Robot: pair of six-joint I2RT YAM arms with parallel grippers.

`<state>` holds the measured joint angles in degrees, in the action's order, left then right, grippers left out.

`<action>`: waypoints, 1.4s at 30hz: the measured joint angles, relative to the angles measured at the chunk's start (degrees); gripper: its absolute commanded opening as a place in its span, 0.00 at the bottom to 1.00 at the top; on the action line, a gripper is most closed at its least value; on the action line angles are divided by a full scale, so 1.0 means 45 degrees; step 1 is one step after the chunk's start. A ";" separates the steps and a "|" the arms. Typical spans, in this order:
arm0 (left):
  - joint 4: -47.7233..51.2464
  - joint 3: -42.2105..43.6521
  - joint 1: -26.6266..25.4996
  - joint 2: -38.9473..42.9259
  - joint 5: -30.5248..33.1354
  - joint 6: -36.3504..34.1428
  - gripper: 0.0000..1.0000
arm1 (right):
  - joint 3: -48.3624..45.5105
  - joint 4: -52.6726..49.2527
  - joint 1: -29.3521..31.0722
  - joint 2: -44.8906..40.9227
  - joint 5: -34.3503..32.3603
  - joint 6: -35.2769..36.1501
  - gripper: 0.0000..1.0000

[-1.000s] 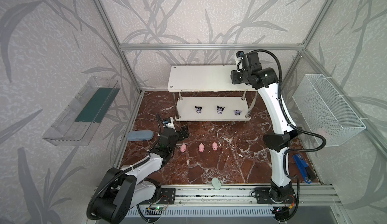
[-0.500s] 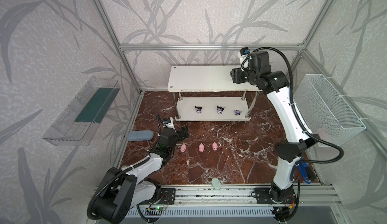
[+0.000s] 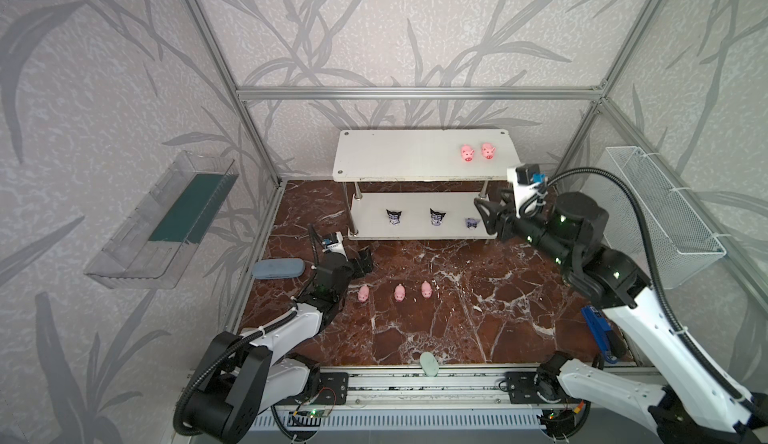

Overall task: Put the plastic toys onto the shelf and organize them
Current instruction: 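Bring the right gripper back down over the remaining pink pigs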

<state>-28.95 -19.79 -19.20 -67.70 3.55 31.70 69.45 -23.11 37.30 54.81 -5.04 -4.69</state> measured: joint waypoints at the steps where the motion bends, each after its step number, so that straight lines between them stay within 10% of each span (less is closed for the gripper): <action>1: 0.0015 0.0000 0.0000 0.0015 0.0005 -0.0005 0.92 | -0.0806 -0.0185 0.0330 -0.0413 -0.0160 -0.0063 0.65; 13: 0.0335 0.0000 0.0044 0.0622 0.0325 -0.0102 0.92 | -0.6625 0.1166 0.2103 0.1690 0.0427 -0.3487 0.73; 23: 0.0534 0.0005 0.0044 0.1156 0.0364 -0.0034 0.92 | -0.4731 0.2817 0.3405 0.7174 0.0806 -0.3978 0.75; 42: 0.0622 0.0010 0.0049 0.1001 0.0520 -0.0034 0.92 | -0.3565 0.3060 0.3463 0.9476 -0.0015 -0.4294 0.65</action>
<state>-26.15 -19.75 -18.98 -63.20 5.89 31.55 53.41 -9.34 52.88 97.45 -5.10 -24.01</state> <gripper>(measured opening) 0.922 0.669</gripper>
